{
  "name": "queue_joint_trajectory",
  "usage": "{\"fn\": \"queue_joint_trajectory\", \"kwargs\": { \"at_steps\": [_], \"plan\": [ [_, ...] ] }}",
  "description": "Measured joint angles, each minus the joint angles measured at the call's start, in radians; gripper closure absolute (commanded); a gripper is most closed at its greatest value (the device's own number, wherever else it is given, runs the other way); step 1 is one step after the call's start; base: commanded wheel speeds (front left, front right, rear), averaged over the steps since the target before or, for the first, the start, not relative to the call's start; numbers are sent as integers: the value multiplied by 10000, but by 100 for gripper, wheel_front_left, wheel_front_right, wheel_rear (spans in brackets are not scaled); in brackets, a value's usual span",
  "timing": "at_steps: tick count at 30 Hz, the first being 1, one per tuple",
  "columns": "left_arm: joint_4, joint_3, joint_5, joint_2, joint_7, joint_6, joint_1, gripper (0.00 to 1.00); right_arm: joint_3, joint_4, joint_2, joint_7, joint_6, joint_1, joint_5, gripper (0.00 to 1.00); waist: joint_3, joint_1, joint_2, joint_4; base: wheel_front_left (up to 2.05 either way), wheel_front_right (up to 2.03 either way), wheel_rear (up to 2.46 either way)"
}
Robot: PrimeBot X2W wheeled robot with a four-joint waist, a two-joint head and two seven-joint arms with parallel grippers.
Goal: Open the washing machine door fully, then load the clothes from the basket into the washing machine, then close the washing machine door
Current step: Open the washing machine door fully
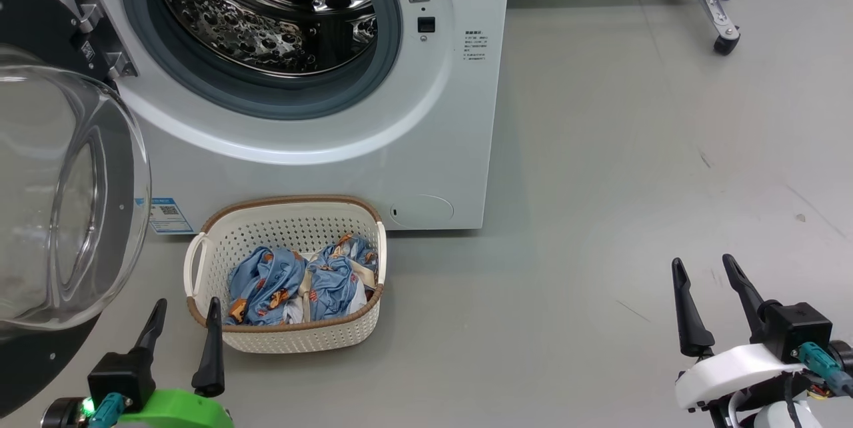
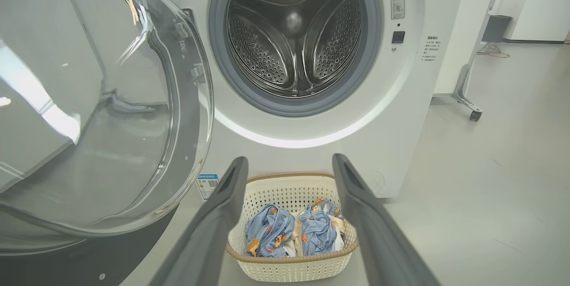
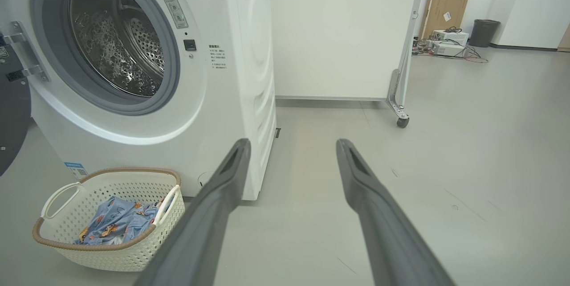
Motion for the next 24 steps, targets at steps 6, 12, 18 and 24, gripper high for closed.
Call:
{"fn": "queue_joint_trajectory", "kwargs": {
  "at_steps": [6, 12, 18, 24],
  "plan": [
    [6, 104, 2, -2, 0, 0, 1, 0, 56, -21, 13, 0, 2, 33, -2, 0, 26, 0, 0, 165, 0, 0, 0],
    [8, 130, 13, -19, 0, 0, 1, 0, 56, -21, 17, 0, 2, 126, -71, 0, 56, 0, 0, 223, 0, 0, 0],
    [12, 130, 52, -151, 0, -2, 0, 0, 48, -21, 21, 0, 4, 142, -73, 0, 78, 0, 0, 244, 0, 0, 0],
    [12, 130, 98, -163, 0, -2, -1, 0, 15, -33, 21, 0, 6, 147, -73, 0, 94, 0, 0, 268, 0, 0, 0]
  ]
}}
